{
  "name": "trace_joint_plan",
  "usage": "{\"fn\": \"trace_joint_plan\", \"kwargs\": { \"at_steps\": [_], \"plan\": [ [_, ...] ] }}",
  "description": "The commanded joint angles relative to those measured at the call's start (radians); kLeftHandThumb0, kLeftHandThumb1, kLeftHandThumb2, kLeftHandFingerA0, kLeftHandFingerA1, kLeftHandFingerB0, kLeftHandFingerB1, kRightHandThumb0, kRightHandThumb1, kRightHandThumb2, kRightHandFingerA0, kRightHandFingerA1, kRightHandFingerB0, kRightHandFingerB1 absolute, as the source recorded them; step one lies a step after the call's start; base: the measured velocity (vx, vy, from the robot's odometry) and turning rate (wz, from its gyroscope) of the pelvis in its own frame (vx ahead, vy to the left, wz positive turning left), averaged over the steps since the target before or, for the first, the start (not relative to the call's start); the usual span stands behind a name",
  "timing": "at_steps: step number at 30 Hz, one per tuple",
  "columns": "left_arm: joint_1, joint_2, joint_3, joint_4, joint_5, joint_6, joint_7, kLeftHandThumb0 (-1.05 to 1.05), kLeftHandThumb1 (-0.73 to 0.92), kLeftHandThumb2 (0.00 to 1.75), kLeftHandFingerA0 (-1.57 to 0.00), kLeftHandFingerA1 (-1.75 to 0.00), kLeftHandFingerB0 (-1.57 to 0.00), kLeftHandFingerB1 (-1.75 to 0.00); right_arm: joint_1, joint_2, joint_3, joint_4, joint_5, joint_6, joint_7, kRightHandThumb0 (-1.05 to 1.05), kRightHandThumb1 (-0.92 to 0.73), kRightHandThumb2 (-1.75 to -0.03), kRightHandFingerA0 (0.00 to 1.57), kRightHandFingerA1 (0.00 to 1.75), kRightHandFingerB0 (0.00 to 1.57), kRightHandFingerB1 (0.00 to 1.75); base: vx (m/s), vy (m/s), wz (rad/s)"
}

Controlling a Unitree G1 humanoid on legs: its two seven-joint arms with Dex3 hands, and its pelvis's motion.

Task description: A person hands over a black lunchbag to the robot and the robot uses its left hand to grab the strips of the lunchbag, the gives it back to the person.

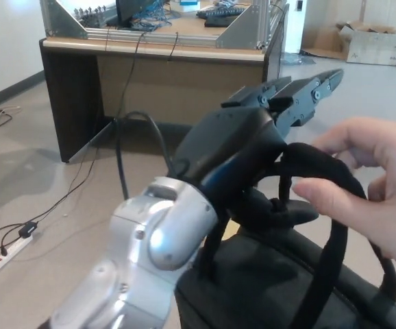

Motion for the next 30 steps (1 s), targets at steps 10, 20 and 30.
{"fn": "trace_joint_plan", "kwargs": {
  "at_steps": [10, 20, 30],
  "plan": [
    [-0.081, -0.237, 0.087, 0.465, 0.0, -0.48, 0.628, -0.27, 0.64, 0.55, -0.79, -1.75, -0.63, -1.75, -0.007, 0.001, -0.007, -0.006, 0.01, 0.0, 0.002, -0.5, -0.65, -0.59, 0.55, 0.45, 0.47, 0.4, 0.0, 0.0, 0.0],
    [-0.055, -0.239, 0.119, 0.444, 0.009, -0.549, 0.663, -0.22, 0.63, 0.55, -0.8, -1.75, -0.58, -1.75, 0.006, 0.005, -0.016, 0.005, 0.029, -0.008, 0.028, -0.48, -0.5, -0.91, 0.52, 0.61, 0.35, 0.52, 0.0, 0.0, 0.0],
    [-0.047, -0.227, 0.181, 0.433, 0.004, -0.591, 0.704, -0.23, 0.63, 0.56, -0.85, -1.75, -0.62, -1.72, 0.01, 0.006, -0.009, 0.016, 0.016, -0.014, 0.016, -0.49, -0.64, -0.58, 0.58, 0.46, 0.52, 0.42, 0.0, 0.0, 0.0]
  ]
}}
